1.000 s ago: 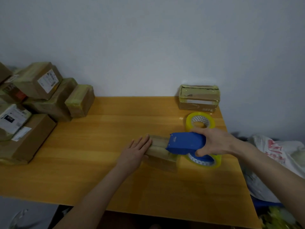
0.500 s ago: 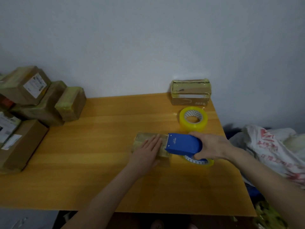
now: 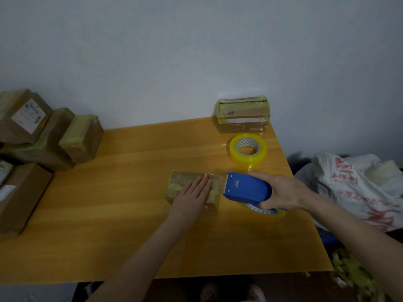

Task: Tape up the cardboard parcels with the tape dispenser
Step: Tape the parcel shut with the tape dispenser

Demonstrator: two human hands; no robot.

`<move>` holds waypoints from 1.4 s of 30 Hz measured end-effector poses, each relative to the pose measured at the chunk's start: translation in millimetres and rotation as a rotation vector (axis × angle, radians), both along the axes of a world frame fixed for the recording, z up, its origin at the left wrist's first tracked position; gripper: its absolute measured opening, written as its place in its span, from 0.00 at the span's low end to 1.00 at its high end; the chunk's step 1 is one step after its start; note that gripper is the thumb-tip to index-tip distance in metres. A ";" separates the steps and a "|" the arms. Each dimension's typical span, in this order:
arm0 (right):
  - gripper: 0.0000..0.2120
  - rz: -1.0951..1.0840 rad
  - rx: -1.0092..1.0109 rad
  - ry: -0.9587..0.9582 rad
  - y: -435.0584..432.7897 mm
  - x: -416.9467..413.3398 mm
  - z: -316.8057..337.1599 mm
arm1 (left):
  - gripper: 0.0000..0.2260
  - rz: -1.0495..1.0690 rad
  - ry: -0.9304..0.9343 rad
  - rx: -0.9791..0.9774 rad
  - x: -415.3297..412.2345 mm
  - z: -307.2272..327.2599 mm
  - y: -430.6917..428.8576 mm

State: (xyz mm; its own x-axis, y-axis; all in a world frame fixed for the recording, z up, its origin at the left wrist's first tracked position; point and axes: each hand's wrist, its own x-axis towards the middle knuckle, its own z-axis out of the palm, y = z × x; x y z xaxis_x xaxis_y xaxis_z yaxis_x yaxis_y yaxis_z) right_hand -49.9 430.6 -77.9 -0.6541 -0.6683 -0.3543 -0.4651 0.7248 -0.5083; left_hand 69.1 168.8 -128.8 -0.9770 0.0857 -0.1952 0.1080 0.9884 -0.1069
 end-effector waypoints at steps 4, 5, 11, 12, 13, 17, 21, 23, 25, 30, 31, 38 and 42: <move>0.42 -0.010 0.058 -0.003 11.8 -1.5 -0.1 | 0.34 0.001 0.011 0.007 0.3 0.0 2.3; 0.41 -0.007 0.071 0.000 11.8 -1.2 -0.3 | 0.34 0.001 0.011 0.009 0.6 -0.1 2.5; 0.40 0.016 0.217 0.065 -4.0 5.1 -2.0 | 0.34 0.005 0.003 0.019 0.0 -2.4 0.8; 0.41 0.013 0.241 0.064 -9.5 6.1 -2.4 | 0.33 0.002 0.004 0.020 -0.6 -2.7 0.9; 0.41 0.012 0.261 0.063 -16.0 6.3 -2.5 | 0.33 0.000 0.007 0.020 -0.9 -3.2 0.9; 0.40 0.019 0.303 -0.005 -37.5 5.7 -2.9 | 0.33 0.005 -0.011 0.013 0.4 -4.5 1.9; 0.39 0.041 0.344 -0.049 -51.2 -5.2 6.5 | 0.33 0.007 -0.014 0.017 -1.3 -3.9 2.9; 0.37 0.072 0.364 -0.049 -57.1 -10.3 14.1 | 0.33 0.003 -0.016 0.037 -1.7 -2.8 1.3; 0.35 0.091 0.391 -0.060 -63.2 -15.5 22.4 | 0.33 0.003 -0.011 0.058 -1.9 -1.4 0.5; 0.33 0.100 0.509 0.022 -72.2 -15.1 26.6 | 0.33 -0.037 0.003 0.103 3.3 -1.5 -0.5; 0.32 0.096 0.525 0.078 -69.9 -13.7 23.1 | 0.33 -0.049 0.012 0.141 5.1 -0.2 -0.8; 0.39 -0.236 0.184 -0.025 -40.7 -25.5 25.0 | 0.26 0.414 0.285 0.235 -21.5 14.7 50.2; 0.32 -0.509 -0.155 -0.135 -37.5 -21.0 13.2 | 0.25 0.366 0.236 0.230 -26.8 13.6 50.0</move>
